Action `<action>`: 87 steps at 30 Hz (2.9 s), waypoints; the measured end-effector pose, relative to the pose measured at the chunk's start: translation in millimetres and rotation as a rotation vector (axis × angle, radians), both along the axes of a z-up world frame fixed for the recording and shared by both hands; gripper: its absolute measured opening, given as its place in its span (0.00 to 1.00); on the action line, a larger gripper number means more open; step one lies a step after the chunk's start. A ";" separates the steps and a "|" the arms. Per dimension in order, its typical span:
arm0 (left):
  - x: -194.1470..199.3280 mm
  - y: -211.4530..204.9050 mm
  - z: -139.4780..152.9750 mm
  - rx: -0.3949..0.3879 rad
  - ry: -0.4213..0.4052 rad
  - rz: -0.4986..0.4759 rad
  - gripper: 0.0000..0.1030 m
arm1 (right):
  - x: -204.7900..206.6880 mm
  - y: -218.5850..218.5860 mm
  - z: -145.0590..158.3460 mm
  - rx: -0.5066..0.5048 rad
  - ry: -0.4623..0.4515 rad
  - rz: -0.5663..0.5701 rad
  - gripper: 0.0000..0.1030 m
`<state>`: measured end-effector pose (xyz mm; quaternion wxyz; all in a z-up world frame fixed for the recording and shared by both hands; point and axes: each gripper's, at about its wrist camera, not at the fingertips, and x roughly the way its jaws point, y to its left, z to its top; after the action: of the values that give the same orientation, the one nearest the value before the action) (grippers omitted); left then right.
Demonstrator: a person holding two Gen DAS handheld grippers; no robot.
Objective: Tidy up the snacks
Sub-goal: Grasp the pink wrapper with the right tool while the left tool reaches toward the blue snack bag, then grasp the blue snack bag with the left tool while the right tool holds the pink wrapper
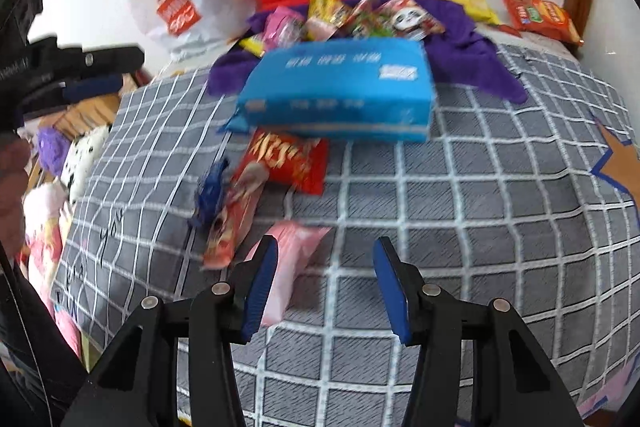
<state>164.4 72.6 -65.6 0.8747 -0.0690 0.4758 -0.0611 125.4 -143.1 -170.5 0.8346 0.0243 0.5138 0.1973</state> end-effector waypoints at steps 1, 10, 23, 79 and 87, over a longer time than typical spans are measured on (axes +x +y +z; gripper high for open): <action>-2.7 0.0 -0.5 0.003 -0.001 -0.002 0.67 | -2.1 3.4 -2.6 0.006 0.006 0.005 0.49; -10.7 1.5 -8.1 0.007 0.015 -0.013 0.67 | -6.2 26.5 -17.8 -0.001 0.044 0.036 0.49; -10.4 -3.7 -23.4 0.011 0.043 -0.032 0.67 | -1.6 41.3 -27.2 -0.037 0.009 0.043 0.42; -10.2 -32.7 -36.5 -0.050 0.052 -0.103 0.37 | 21.7 -35.2 22.7 0.048 -0.150 -0.059 0.27; 0.2 -44.7 -13.0 -0.025 -0.002 -0.128 0.37 | 42.3 -38.8 47.8 0.077 -0.192 -0.078 0.27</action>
<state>164.6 27.9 -78.5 0.8686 -0.0495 0.4776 -0.1228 167.7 -181.8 -122.7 0.8854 0.0574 0.4222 0.1859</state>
